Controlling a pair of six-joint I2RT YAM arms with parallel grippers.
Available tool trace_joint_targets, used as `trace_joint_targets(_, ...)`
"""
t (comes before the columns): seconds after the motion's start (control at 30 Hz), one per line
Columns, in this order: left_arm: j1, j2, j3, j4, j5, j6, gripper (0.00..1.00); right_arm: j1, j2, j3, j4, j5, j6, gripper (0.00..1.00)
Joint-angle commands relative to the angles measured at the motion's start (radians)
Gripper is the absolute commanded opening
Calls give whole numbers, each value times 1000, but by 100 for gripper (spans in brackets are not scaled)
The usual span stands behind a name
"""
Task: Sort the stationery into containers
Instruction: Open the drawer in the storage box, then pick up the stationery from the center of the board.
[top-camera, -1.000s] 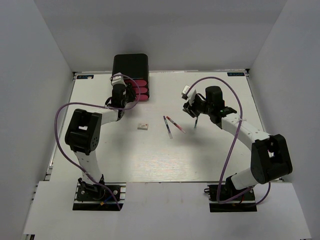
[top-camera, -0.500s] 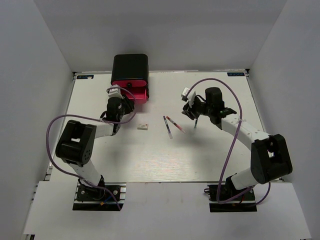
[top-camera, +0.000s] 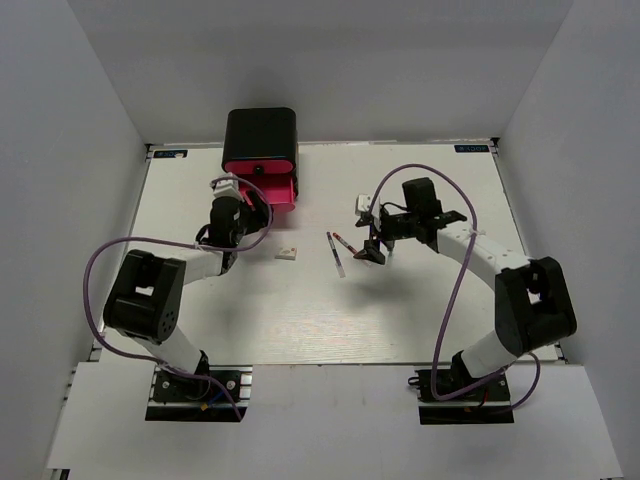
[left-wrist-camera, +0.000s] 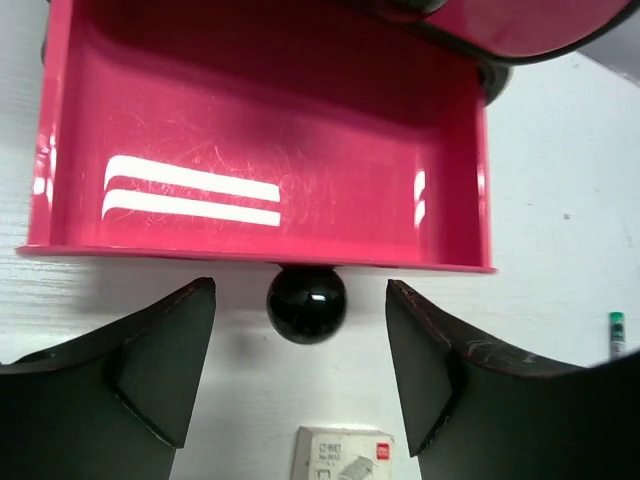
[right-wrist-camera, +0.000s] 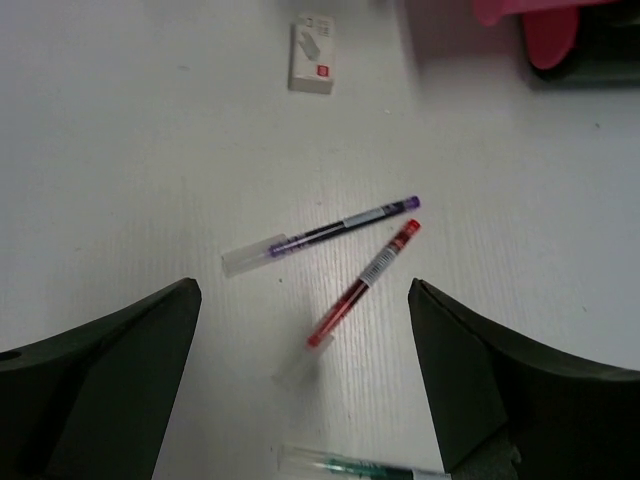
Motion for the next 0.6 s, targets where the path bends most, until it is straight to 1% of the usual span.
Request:
trace_joint_targets(0.0,2,-116,-22,-25,16,-1,79,22,69,75,-79,-161,-110,90)
trace_joint_targets(0.13,2,-232,-116,-80,16,8,79,70,156,151,-107,-155,-165,90)
trace_joint_targets(0.17,2,-262,-134,-94,6,8,79,102,213,165,-108,-144,-172,90)
trace_joint_targets(0.2,2,-324,-151,-109,6,8,79,116,232,182,-110,-132,-164,90)
trace_joint_targets(0.23,2,-358,-188,-143,-5,8,79,126,248,232,-104,-123,-152,90)
trace_joint_targets(0.27,2,-395,-205,-163,-23,8,79,151,302,248,-87,-95,-87,90)
trace_joint_targets(0.3,2,-430,-222,-181,-24,-1,79,177,333,263,-61,-72,-60,90)
trace_joint_targets(0.33,2,-502,-252,-224,-40,-1,79,185,348,298,-46,-60,-35,90)
trace_joint_targets(0.37,2,-538,-266,-247,-49,-17,79,194,391,311,-12,-47,-14,89)
trace_joint_targets(0.4,2,-571,-279,-270,-68,-35,79,230,407,334,8,-9,58,86)
trace_joint_targets(0.47,2,-665,-311,-341,-85,-66,79,260,468,375,30,41,113,83)
trace_joint_targets(0.57,2,-751,-355,-416,-108,-145,79,301,523,438,63,120,166,79)
